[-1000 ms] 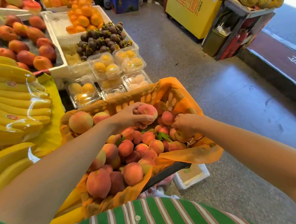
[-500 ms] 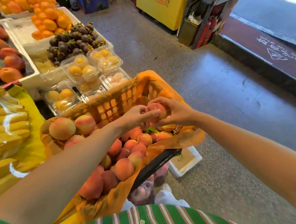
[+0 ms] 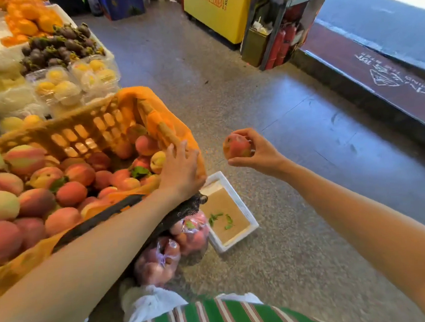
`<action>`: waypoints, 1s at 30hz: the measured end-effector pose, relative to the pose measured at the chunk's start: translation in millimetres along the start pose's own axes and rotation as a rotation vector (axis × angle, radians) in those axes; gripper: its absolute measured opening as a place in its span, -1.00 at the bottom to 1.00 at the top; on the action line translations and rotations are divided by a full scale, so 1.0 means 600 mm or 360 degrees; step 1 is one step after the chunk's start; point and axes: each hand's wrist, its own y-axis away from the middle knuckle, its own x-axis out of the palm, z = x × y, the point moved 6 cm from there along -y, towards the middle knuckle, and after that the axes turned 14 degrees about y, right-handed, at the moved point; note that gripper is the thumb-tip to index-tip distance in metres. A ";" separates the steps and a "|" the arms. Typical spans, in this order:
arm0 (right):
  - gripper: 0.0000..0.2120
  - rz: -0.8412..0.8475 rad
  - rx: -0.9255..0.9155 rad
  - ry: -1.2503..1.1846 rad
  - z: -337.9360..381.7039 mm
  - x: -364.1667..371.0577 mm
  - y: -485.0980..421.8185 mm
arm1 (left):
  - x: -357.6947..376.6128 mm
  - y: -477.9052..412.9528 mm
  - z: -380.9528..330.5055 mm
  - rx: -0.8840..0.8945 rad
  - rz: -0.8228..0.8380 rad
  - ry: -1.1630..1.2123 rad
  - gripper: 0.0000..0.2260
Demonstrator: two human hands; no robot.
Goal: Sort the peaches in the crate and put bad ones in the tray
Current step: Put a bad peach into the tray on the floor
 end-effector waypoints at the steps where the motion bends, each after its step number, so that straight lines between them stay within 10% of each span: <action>1: -0.42 0.0032 0.0015 0.0019 -0.023 -0.008 0.008 | 0.010 -0.003 -0.007 -0.0036 -0.0063 -0.0087 -0.44; 9: -0.41 0.0215 0.0158 -0.0003 -0.154 -0.039 0.060 | 0.073 0.002 -0.120 -0.0064 -0.0264 -0.0239 -0.55; 30: -0.34 0.0346 0.0733 0.0128 -0.865 0.341 -0.002 | 0.908 -0.112 0.116 -0.0449 0.1060 0.0328 -0.64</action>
